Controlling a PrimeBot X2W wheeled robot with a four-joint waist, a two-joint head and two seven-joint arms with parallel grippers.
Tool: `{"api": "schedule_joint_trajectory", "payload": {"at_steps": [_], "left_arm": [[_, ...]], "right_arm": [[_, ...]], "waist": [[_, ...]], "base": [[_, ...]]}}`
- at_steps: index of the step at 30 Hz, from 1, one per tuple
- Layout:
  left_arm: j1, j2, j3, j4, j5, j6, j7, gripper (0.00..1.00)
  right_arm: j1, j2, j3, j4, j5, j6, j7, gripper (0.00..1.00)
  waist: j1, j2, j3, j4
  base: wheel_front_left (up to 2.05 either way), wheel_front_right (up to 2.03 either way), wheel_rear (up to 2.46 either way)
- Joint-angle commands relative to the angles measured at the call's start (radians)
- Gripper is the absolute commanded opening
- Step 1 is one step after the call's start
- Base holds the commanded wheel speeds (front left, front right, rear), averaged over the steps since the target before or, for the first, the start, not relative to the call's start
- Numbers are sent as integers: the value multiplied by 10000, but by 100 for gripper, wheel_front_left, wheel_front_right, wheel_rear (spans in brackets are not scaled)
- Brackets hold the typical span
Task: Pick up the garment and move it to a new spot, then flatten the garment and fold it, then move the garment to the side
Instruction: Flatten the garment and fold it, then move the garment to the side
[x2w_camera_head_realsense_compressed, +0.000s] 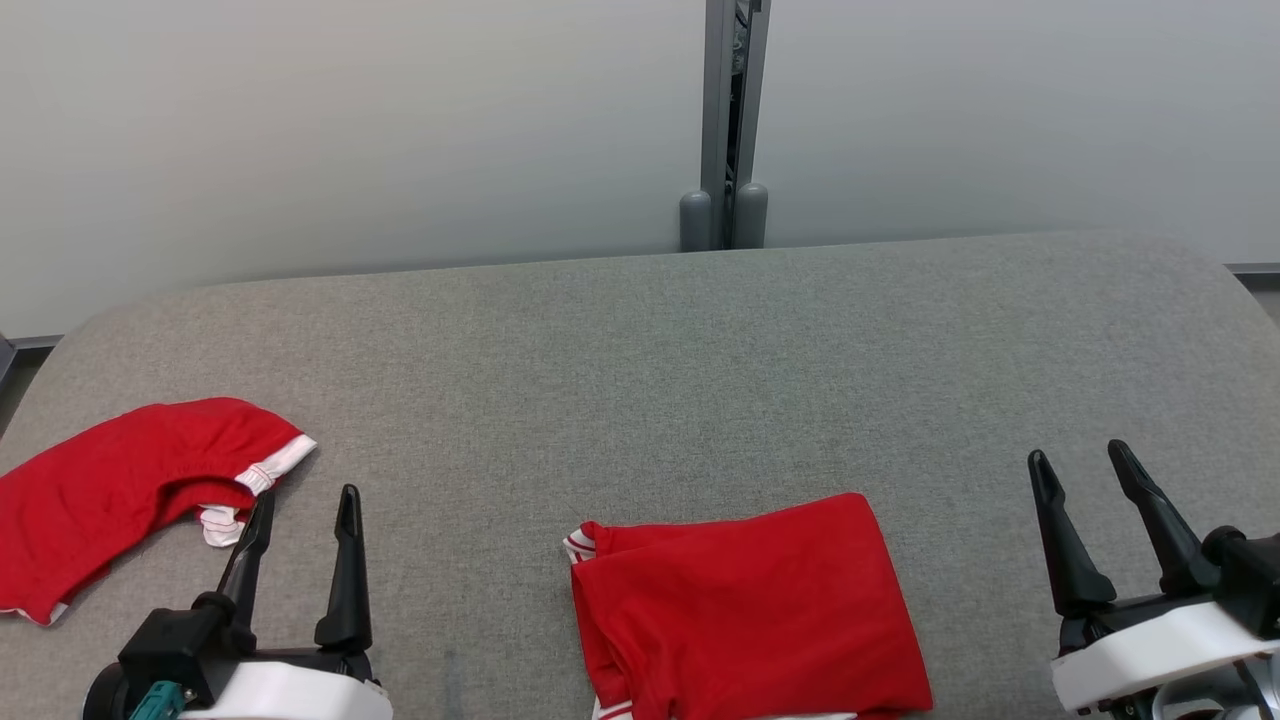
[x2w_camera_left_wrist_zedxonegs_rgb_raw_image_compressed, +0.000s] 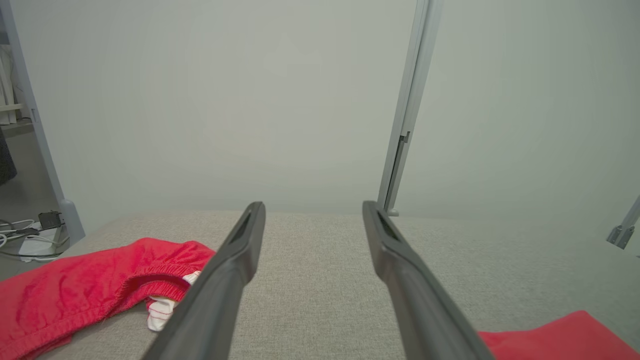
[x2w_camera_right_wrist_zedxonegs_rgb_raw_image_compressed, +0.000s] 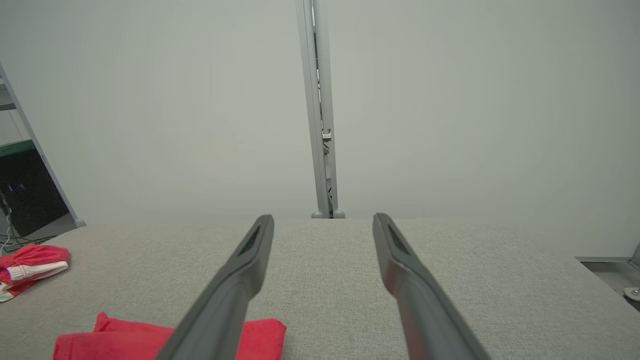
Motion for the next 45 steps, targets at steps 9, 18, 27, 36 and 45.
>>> {"api": "schedule_joint_trajectory", "payload": {"at_steps": [9,18,27,36,45], "left_arm": [[109,-140,112,60,139,-163,-13,100],[63,-149,20,43,236,-169,-13,100],[-176,-171,-103,-23,202,-177,62,100],[-323,-293,-244,235,16,-339,113,100],[-465,-221,-297,352,-47,-405,118,100]], "right_arm": [[-168,-107,54,301,-111,1,-41,100],[-194,-89,90,430,-187,1,59,100],[-1185,-82,910,2335,517,1,1965,100],[-2075,3,1453,4864,1558,1,4289,100],[-2337,159,1907,6144,2547,1,4784,100]], "waist": [[0,-1,-8,83],[0,-1,7,207],[0,-1,201,491],[0,-1,252,1101],[0,-1,248,1418]], "base": [[0,0,0],[0,0,0],[0,0,0],[0,0,0],[0,0,0]]}}
